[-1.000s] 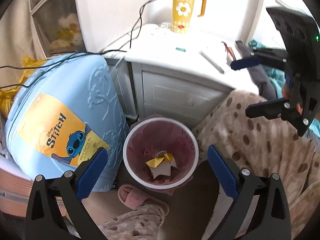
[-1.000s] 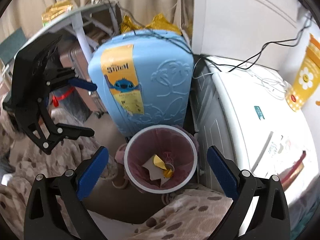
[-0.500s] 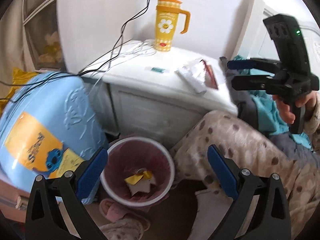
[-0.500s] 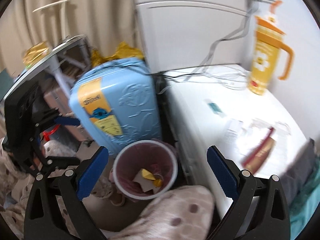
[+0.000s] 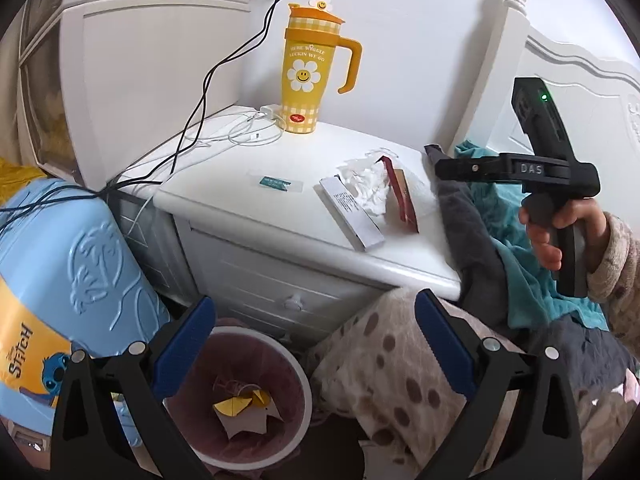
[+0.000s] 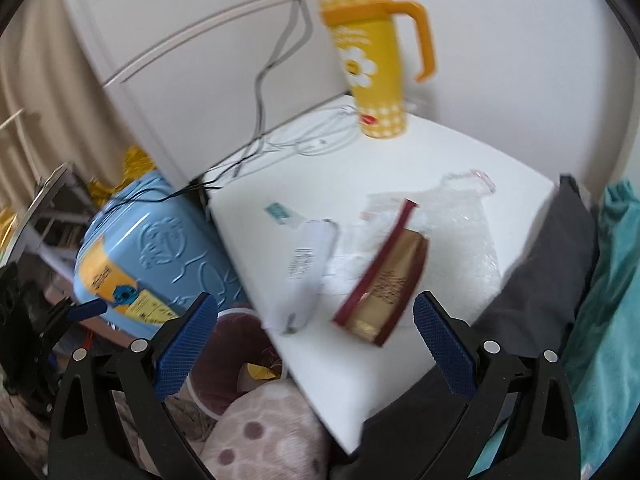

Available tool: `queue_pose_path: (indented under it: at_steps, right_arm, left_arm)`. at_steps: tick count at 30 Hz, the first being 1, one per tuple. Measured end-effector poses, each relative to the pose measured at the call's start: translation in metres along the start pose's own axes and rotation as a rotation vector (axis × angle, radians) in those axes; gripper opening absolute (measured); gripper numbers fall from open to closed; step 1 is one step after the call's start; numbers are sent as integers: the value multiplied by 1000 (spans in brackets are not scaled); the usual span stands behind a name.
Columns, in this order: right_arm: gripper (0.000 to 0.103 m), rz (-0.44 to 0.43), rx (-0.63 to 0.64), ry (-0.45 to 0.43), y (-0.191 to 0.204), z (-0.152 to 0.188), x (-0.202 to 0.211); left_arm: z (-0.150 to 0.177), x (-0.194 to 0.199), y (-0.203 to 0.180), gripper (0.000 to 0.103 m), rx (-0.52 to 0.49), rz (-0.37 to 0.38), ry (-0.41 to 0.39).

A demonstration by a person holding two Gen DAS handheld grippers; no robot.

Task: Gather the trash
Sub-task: 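Move the right gripper back to the red-and-gold striped paper sleeve, then close the right gripper on the striped paper sleeve and lift it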

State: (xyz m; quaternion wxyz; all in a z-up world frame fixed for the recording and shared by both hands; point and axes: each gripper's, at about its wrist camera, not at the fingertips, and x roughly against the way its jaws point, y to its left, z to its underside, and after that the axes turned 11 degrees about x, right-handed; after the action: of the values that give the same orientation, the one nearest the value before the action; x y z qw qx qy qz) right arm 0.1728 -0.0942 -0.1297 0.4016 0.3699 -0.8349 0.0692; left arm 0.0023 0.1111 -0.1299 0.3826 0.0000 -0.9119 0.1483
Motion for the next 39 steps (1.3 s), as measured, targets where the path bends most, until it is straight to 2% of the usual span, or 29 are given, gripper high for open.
queue_pose_path:
  at_steps: [5,10,12,16,18,23,31,33,34,35,37,39]
  right_arm:
    - [79,12,-56,55,-24,-3,-34]
    - [72,27,-89,102,-38,-2,-58]
    - [66,38,-90,123,-41,-2,-66]
    - [51,26,-110,143,-49,0,-73]
    - [50,22,-124,146,-51,3,-73]
    - [38,24,-113,144,-52,5,-67]
    - [41,89,-64,216,-51,3,-65]
    - [46,110,-36,238,-49,4,-68]
    - [55,119,-31,242,-49,4,-68]
    - [56,121,-32,243,-49,5,-68]
    - [56,122,-34,257,-51,7,-70]
    - [46,117,-43,257,-53,9,-70]
  left_arm:
    - [-9,-14,-13,98,-41,-47,-13]
    - [-9,-27,-27,98,-114,-93,5]
    - [-8,-31,-32,98,-141,-101,18]
    - [-5,-39,-36,98,-141,-89,48]
    - [-4,-42,-38,98,-141,-91,55]
    - [-5,-45,-40,98,-134,-96,59]
    - [-7,-49,-42,98,-118,-104,70]
    - [-6,-51,-42,98,-113,-106,78]
    - [-6,-52,-42,98,-112,-107,81]
    - [-5,-52,-42,98,-112,-107,82]
    - [-4,-52,-42,98,-115,-107,86]
    - [-4,-52,-43,98,-118,-113,86]
